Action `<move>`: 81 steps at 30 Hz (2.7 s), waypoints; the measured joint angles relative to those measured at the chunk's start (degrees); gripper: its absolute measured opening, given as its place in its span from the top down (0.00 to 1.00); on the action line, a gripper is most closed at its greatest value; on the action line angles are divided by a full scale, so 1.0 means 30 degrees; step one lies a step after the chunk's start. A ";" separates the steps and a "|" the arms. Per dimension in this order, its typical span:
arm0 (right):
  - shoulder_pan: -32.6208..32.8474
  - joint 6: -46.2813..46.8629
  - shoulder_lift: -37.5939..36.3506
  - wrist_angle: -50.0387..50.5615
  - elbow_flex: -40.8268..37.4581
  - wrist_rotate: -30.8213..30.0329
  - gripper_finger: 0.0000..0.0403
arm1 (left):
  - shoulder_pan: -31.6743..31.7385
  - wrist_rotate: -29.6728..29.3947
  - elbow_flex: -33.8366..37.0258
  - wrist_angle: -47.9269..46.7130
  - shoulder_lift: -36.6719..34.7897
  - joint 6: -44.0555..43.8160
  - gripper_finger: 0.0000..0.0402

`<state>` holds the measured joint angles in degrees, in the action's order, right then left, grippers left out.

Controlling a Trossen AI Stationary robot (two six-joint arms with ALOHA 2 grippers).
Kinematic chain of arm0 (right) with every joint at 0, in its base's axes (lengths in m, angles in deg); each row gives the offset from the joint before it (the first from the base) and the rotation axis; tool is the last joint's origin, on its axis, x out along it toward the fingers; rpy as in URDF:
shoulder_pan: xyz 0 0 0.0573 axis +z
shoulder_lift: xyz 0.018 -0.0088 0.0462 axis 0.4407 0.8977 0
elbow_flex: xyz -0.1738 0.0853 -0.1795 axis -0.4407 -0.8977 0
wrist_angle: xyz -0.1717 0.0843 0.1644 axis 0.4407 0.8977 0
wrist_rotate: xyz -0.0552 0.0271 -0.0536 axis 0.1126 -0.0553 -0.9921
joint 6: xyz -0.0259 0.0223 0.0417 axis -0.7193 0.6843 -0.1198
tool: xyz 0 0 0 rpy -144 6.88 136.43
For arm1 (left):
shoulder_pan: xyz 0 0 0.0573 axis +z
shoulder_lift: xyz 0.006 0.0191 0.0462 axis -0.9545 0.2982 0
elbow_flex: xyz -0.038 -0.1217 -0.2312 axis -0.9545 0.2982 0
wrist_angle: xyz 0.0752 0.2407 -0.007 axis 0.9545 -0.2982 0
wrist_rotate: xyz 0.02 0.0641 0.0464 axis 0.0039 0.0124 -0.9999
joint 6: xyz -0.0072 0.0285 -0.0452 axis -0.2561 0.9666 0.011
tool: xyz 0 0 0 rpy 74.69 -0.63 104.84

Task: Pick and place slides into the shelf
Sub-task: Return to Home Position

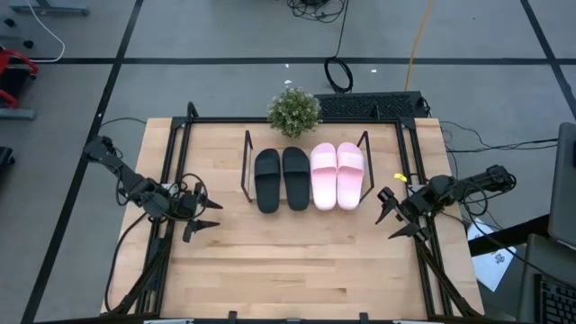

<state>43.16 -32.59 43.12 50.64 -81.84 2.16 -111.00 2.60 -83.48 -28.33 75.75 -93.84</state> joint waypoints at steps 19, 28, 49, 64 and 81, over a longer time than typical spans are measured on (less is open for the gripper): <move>-0.0007 -0.0089 0.0004 0.0282 -0.0015 -0.1061 0.44 | 0.0000 -0.1027 0.0000 -0.0356 0.0000 0.0296 0.37; -0.0022 -0.1719 -0.0003 0.0202 -0.0015 -0.2043 0.44 | 0.0004 -0.1017 0.0000 0.0165 -0.0003 0.1201 0.37; -0.0015 -0.2152 0.1264 0.1215 -0.0029 -0.1979 0.44 | 0.0000 -0.1002 0.0000 0.0172 -0.0003 0.0994 0.37; -0.0007 -0.1361 0.1724 0.0756 -0.0029 0.1103 0.44 | 0.0003 -0.0988 0.0000 0.0172 -0.0003 0.0981 0.37; -0.0007 -0.1078 0.1724 0.0879 -0.0029 0.1105 0.44 | 0.0004 -0.0980 0.0000 0.0172 -0.0003 0.1061 0.37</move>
<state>43.14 -35.82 48.29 53.28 -81.92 5.47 -110.99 -0.34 -83.48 -27.82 75.74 -90.66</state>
